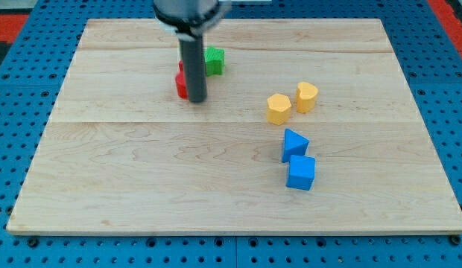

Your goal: Move the arm away from the red circle

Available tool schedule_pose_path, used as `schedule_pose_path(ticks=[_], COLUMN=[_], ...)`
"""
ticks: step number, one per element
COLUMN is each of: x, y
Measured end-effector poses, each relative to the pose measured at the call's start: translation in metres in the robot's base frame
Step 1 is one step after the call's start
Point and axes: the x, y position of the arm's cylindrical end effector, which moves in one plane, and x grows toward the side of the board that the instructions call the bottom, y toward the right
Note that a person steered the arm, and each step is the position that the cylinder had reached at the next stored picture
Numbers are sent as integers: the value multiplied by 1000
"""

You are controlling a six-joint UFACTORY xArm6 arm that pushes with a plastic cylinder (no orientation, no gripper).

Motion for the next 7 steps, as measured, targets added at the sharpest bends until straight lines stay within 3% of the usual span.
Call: schedule_pose_path(ticks=[4, 5, 6, 7], x=[-1, 52, 104, 158], y=[15, 27, 99, 115])
